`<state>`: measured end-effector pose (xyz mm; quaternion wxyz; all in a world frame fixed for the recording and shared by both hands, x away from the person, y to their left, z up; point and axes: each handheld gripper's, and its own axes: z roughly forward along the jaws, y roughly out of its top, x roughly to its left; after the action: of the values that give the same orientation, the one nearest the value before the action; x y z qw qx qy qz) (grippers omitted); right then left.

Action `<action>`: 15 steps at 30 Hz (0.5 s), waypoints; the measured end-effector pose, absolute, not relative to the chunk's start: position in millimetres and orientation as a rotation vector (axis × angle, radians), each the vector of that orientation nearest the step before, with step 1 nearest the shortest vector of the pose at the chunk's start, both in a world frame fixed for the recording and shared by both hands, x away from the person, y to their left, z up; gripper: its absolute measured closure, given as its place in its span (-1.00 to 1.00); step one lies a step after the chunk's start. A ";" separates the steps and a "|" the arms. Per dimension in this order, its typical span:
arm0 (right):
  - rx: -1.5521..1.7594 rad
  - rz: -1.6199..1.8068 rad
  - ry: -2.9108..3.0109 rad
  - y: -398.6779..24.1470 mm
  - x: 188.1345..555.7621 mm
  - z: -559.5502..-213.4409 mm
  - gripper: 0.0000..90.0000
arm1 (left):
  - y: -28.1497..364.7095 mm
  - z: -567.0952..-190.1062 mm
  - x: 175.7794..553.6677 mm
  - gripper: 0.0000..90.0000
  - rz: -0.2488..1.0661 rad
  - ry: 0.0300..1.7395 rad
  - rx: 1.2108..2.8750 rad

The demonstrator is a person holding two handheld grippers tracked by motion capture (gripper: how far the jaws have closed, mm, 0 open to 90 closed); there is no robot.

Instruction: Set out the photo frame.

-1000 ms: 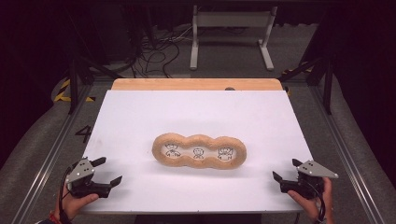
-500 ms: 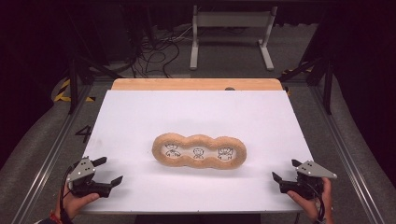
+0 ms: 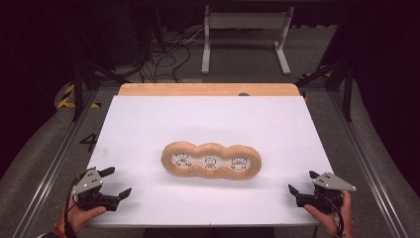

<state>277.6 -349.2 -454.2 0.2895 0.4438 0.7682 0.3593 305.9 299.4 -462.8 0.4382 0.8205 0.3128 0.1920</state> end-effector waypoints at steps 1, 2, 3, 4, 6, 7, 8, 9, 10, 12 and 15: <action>1.186 0.957 2.049 -349.1 277.1 -454.2 -0.72 | 299.1 -462.9 306.2 -0.86 0.476 0.778 2.039; 1.186 0.956 2.049 -349.2 276.7 -454.2 -0.72 | 298.7 -462.9 306.6 -0.86 0.477 0.778 2.042; 1.185 0.954 2.048 -349.5 276.3 -454.2 -0.72 | 298.0 -463.0 306.7 -0.86 0.475 0.777 2.045; 1.187 0.952 2.047 -349.8 276.0 -454.3 -0.72 | 297.3 -463.1 307.1 -0.86 0.475 0.773 2.047; 1.189 0.954 2.044 -350.6 275.2 -454.2 -0.72 | 296.6 -462.9 307.5 -0.86 0.476 0.770 2.049; 1.190 0.955 2.041 -350.8 275.0 -454.1 -0.72 | 296.6 -462.9 307.5 -0.86 0.476 0.770 2.049; 1.189 0.955 2.040 -350.9 274.9 -454.0 -0.72 | 296.4 -462.8 307.8 -0.86 0.478 0.769 2.049; 1.188 0.955 2.041 -350.9 274.8 -454.0 -0.72 | 296.3 -462.8 307.8 -0.86 0.474 0.771 2.047; 1.187 0.954 2.042 -350.9 274.7 -454.0 -0.72 | 296.1 -463.0 308.0 -0.86 0.474 0.770 2.049; 1.186 0.951 2.046 -350.7 274.6 -454.2 -0.72 | 295.8 -463.0 308.1 -0.86 0.472 0.770 2.049; 1.187 0.951 2.047 -350.7 274.8 -454.7 -0.72 | 295.0 -462.9 308.2 -0.86 0.475 0.771 2.052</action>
<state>274.8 -350.7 -454.7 0.2915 0.4452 0.7678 0.3568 308.2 295.0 -462.9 0.4341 0.8241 0.3097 0.1908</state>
